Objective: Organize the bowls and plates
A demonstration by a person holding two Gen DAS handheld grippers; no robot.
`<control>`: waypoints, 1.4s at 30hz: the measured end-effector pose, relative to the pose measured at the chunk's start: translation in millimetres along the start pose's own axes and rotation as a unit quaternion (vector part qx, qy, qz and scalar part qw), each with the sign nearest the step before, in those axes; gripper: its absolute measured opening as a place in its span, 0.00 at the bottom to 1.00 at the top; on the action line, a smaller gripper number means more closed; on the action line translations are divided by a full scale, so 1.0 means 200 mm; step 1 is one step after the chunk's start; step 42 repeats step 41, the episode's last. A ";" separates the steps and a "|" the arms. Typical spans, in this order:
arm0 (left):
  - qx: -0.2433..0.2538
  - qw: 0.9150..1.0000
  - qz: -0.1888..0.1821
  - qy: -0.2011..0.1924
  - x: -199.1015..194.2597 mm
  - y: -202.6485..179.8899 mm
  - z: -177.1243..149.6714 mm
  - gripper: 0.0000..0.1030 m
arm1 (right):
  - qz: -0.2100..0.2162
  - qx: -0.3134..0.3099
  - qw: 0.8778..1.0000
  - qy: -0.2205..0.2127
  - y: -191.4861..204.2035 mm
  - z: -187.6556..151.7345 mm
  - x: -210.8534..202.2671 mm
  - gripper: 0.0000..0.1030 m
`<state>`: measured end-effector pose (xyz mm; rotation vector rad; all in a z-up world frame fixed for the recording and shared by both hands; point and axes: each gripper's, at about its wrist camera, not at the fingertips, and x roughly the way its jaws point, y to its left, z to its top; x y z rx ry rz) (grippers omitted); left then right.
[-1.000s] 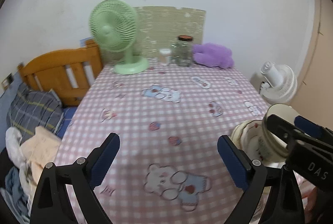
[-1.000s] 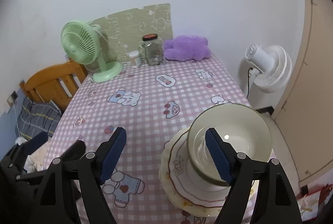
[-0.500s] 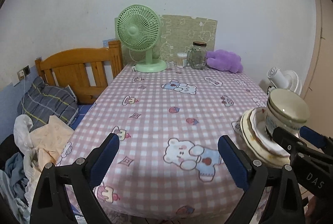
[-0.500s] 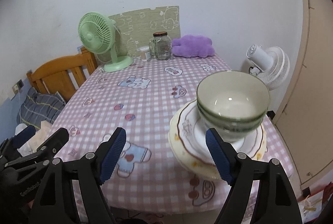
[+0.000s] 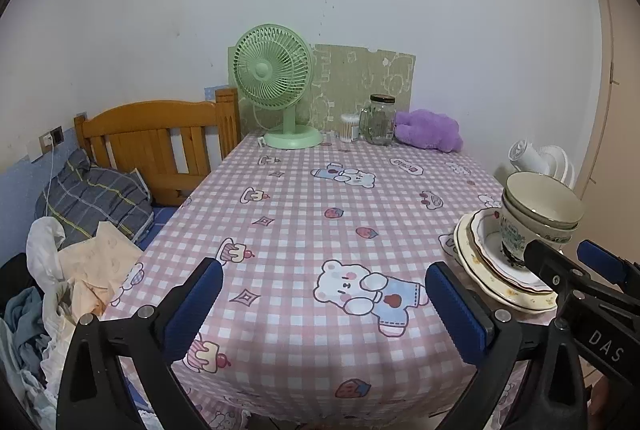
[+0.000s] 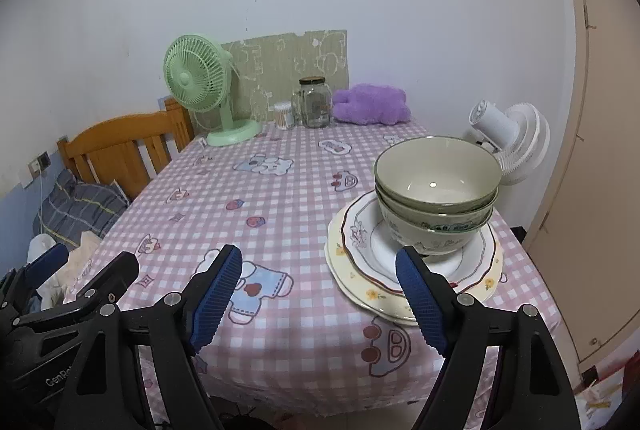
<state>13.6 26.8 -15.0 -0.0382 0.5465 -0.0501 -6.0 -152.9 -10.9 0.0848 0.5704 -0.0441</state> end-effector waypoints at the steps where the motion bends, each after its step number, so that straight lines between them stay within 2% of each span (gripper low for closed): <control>1: 0.001 1.000 0.000 -0.002 0.00 0.00 0.00 0.99 | 0.000 0.001 1.000 -0.001 0.00 0.00 0.00 0.80; 42: 0.006 1.000 0.001 -0.013 -0.03 0.01 0.02 1.00 | -0.001 0.010 1.000 -0.007 -0.01 0.01 -0.01 0.82</control>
